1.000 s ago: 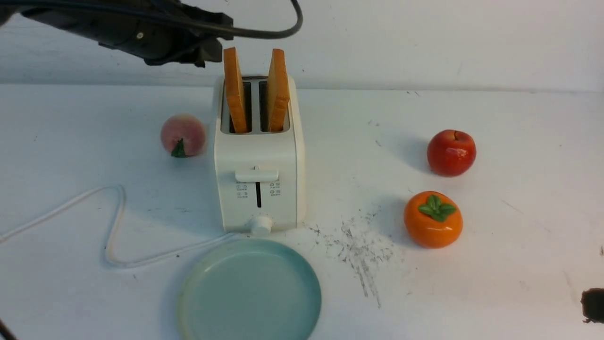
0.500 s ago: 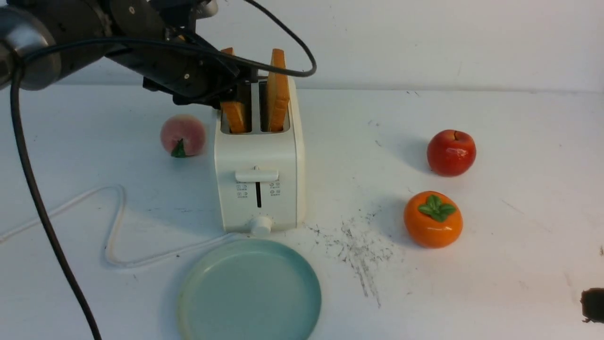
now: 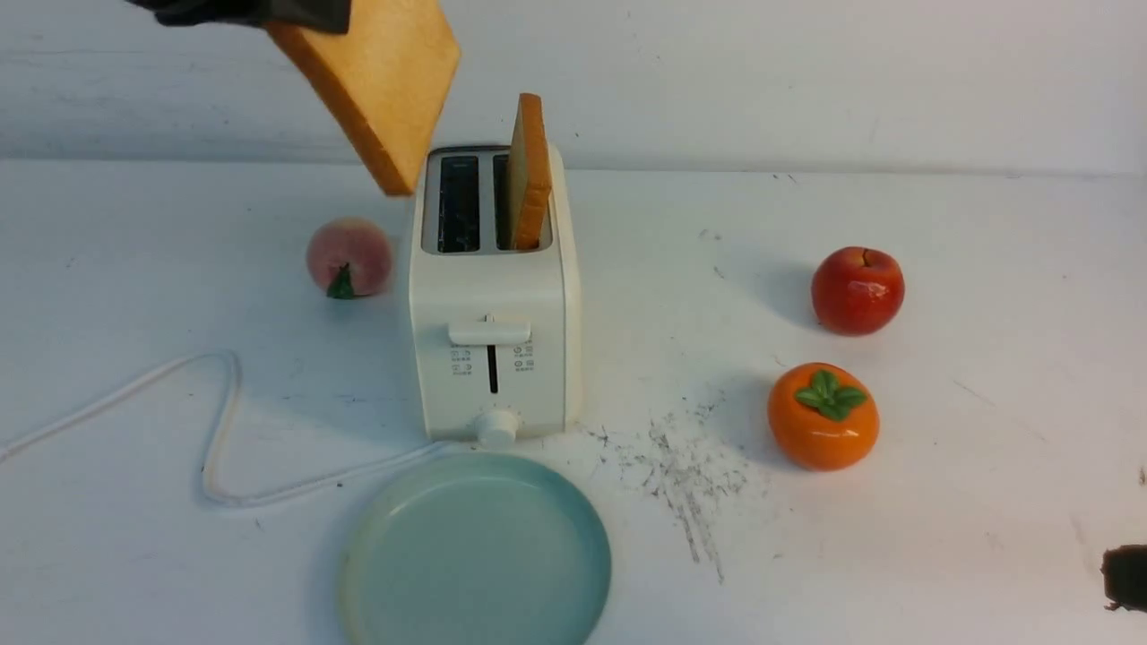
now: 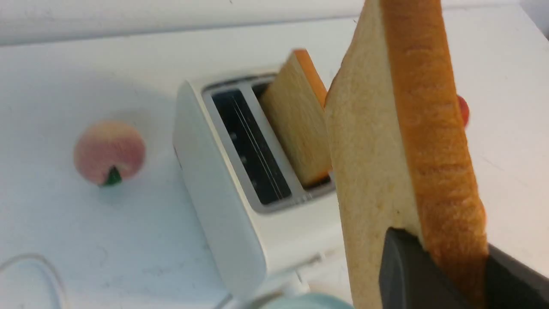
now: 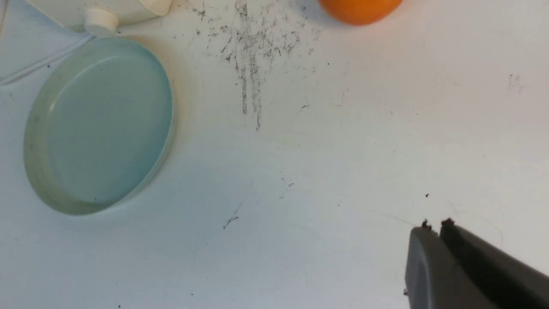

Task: Take toasted bread from bread machine on white table place on plate.
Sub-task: 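Place the slice of bread on the plate with the left gripper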

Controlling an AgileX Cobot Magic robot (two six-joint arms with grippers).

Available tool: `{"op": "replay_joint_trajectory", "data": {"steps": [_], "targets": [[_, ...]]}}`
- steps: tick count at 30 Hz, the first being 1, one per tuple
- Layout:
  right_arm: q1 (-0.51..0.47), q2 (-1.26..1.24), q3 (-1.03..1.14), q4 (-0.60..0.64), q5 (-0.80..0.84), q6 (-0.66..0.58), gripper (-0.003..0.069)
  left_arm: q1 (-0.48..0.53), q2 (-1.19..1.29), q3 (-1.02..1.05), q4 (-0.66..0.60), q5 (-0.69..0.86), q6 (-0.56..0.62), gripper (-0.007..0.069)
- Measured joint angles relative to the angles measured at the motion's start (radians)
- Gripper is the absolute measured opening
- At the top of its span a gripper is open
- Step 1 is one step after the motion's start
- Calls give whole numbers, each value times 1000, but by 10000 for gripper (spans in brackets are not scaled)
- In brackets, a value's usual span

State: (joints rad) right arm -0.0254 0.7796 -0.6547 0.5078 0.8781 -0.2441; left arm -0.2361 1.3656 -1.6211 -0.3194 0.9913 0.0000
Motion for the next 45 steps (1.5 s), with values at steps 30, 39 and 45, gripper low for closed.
{"op": "replay_joint_trajectory", "data": {"steps": [30,39,45], "targets": [[0,0,0,0,-1,0,61,0,55,1061,-1299,-533,1013,93],[0,0,0,0,-2,0,71,0,162,1061,-1345,-530,1011,126],[0,0,0,0,-2,0,76,0,162,1061,-1332,-529,1009,304]]}}
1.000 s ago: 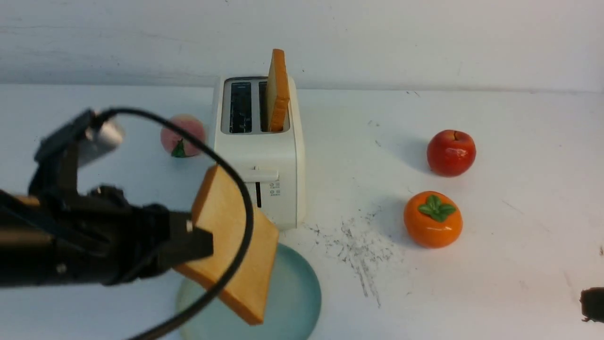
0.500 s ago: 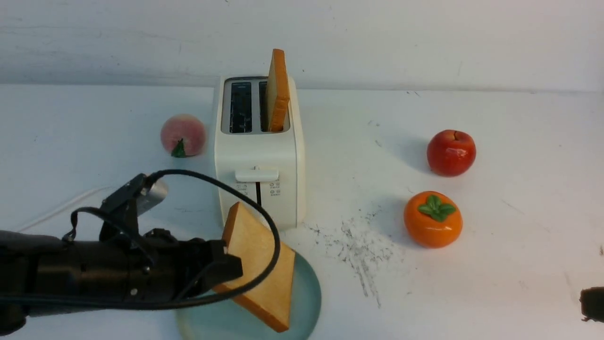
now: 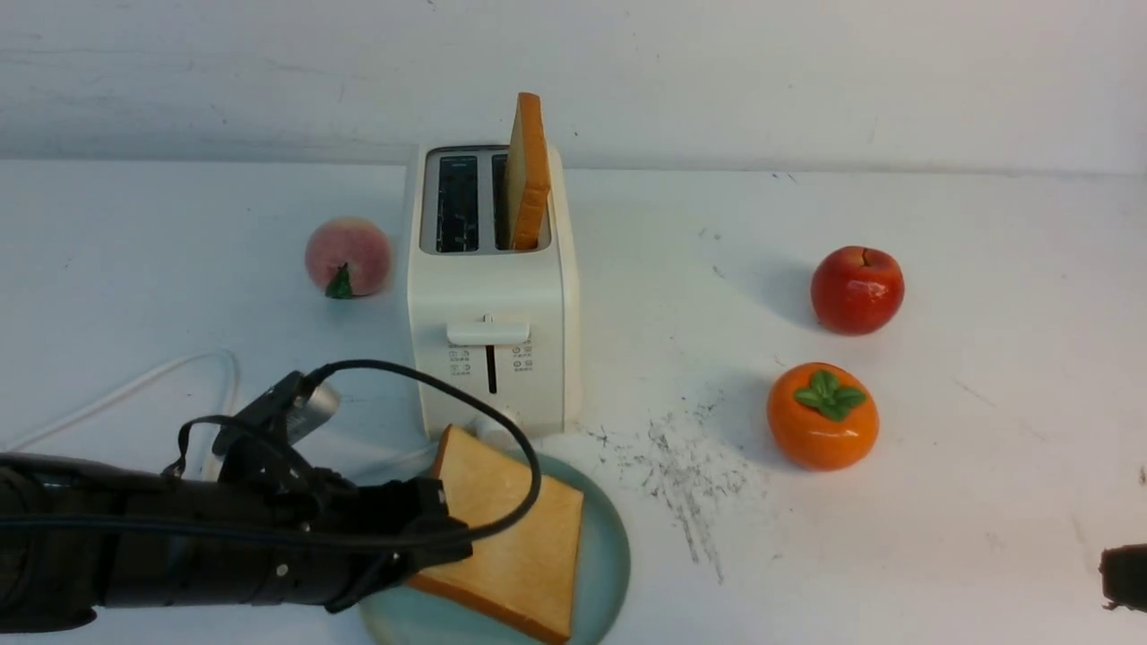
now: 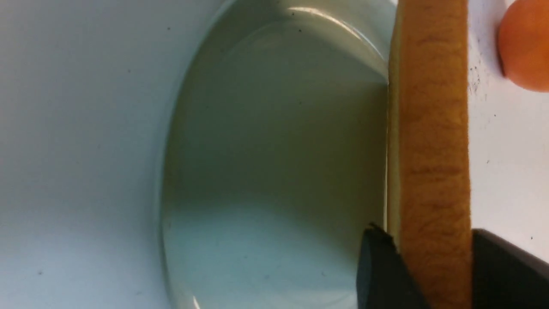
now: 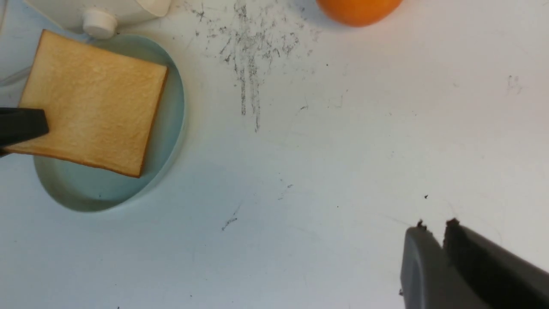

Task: Take toasted bread from bread machine on white table place on plate.
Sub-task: 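Place the slice of bread on the plate with the left gripper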

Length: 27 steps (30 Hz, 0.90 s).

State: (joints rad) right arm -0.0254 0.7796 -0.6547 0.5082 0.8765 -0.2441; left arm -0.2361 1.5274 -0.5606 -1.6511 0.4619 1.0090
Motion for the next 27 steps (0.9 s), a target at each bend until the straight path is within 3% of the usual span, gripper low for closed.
{"op": "replay_joint_trajectory", "data": {"steps": [5,9,21,27], "targets": [[0,0,0,0,0,0,83,0,0,0,88,1,-7,446],[0,0,0,0,0,0,86,0,-22,0,191,2,-88,471],[0,0,0,0,0,0,93,58,-228,0,675,10,-527,402],[0,1,-15,1,-3,-59,100,106,-422,-32,913,138,-733,297]]}}
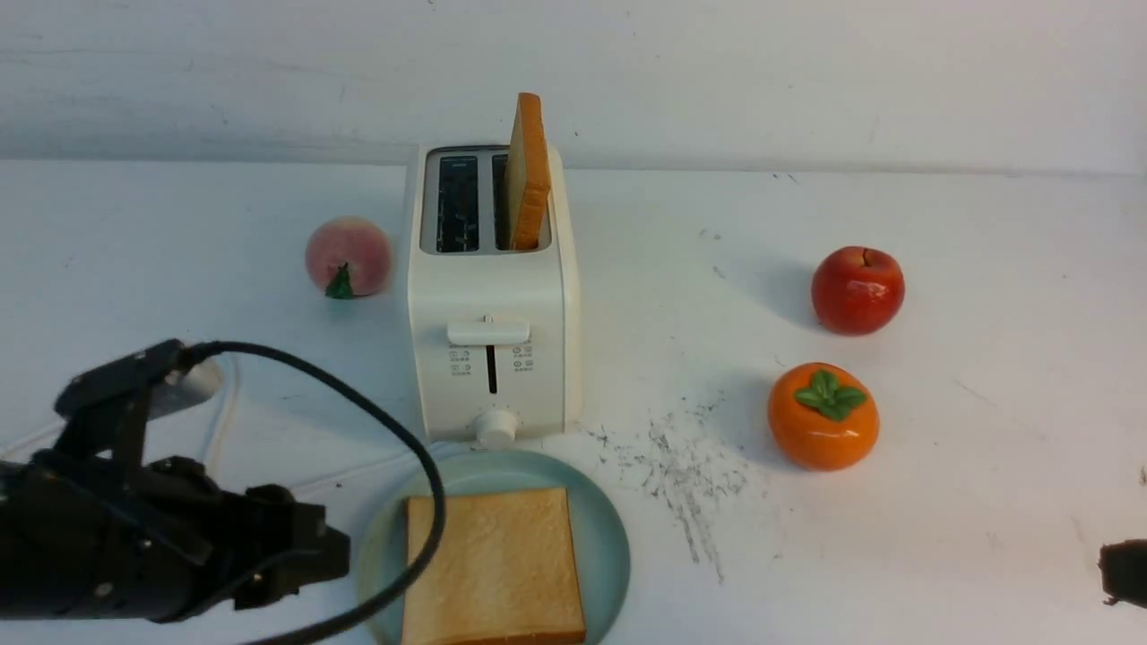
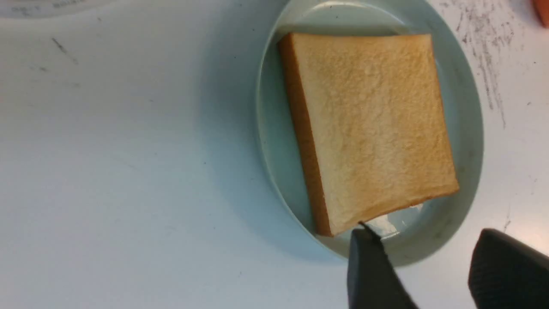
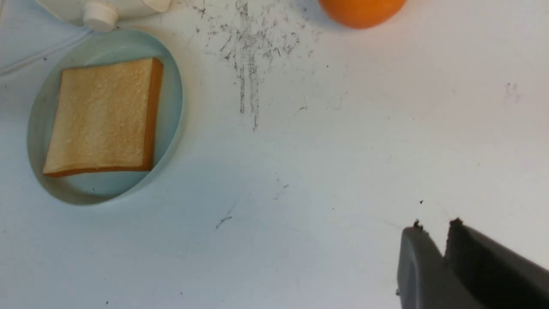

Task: Take toasted bread from bread machine on white table place on plate.
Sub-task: 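Place the slice of bread on the plate with the left gripper, then grasp the toast slice in the toaster and pull it up out of the slot with the right gripper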

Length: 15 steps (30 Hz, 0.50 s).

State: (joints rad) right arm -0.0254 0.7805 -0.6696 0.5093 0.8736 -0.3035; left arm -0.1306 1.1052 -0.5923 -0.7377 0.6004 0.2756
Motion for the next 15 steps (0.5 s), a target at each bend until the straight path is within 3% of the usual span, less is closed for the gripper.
{"op": "replay_joint_trajectory", "data": {"steps": [1,2,7,8,11,15], "targets": [[0,1,-5,3,-1,-1,100,3,-15,-5,30,11,-18,283],[0,9,-33,27,-8,-1,101,15,-84,-33,134,72,-107,197],[0,79,-155,206,-40,-49,104,19,-264,-127,495,252,-337,-14],[0,83,-155,215,-40,-49,104,19,-272,-127,511,252,-337,-14],[0,190,-237,387,-31,-171,106,21,-396,-159,703,318,-542,-14],[22,323,-307,554,18,-295,106,23,-527,-164,731,349,-590,-14]]}}
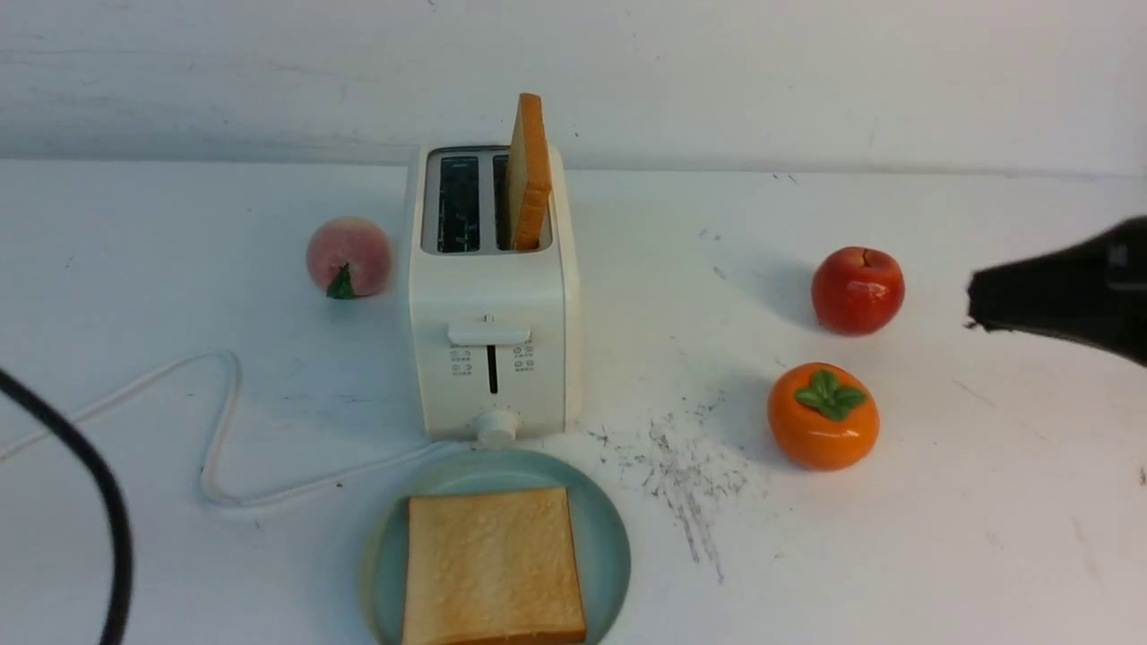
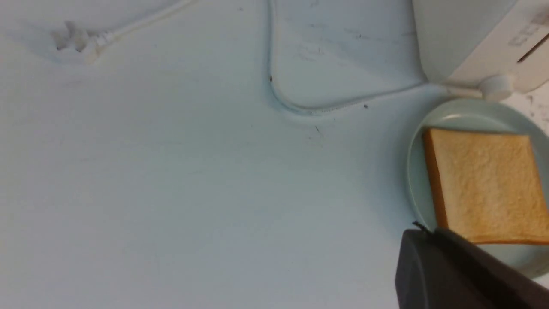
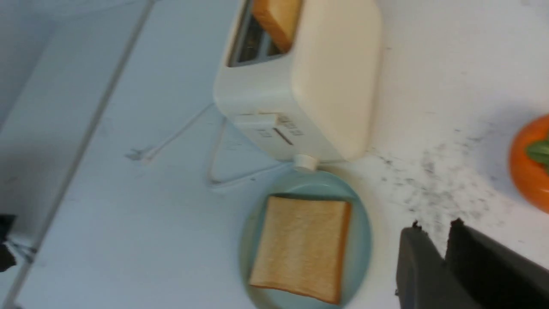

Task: Take toasted bread from bread machine on white table place on plate.
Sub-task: 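Grasp the toast slice in the toaster and pull it up out of the slot with the right gripper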

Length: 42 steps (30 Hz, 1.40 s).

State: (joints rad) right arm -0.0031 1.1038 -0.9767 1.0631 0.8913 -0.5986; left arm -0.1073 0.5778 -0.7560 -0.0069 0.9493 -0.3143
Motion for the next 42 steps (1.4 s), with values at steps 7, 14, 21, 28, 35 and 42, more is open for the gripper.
{"op": "replay_joint_trajectory", "data": {"steps": [7,14,21,28,35,42], "targets": [[249,238,-198,2,-81,-25,106,0,-155,-1,-33,40,64,-14],[415,449,-481,-320,-221,179,132,0,-228,-1,-42,145,66,-14],[437,664,-779,-559,-256,486,286,0,-276,-2,-43,236,66,-14],[439,867,-977,-556,-253,617,503,0,-315,-2,-25,257,66,-14],[464,987,-1036,-525,-254,617,576,0,-321,24,7,273,66,-14],[477,1037,-1038,-528,-255,578,363,0,-321,103,19,275,66,-14]]}}
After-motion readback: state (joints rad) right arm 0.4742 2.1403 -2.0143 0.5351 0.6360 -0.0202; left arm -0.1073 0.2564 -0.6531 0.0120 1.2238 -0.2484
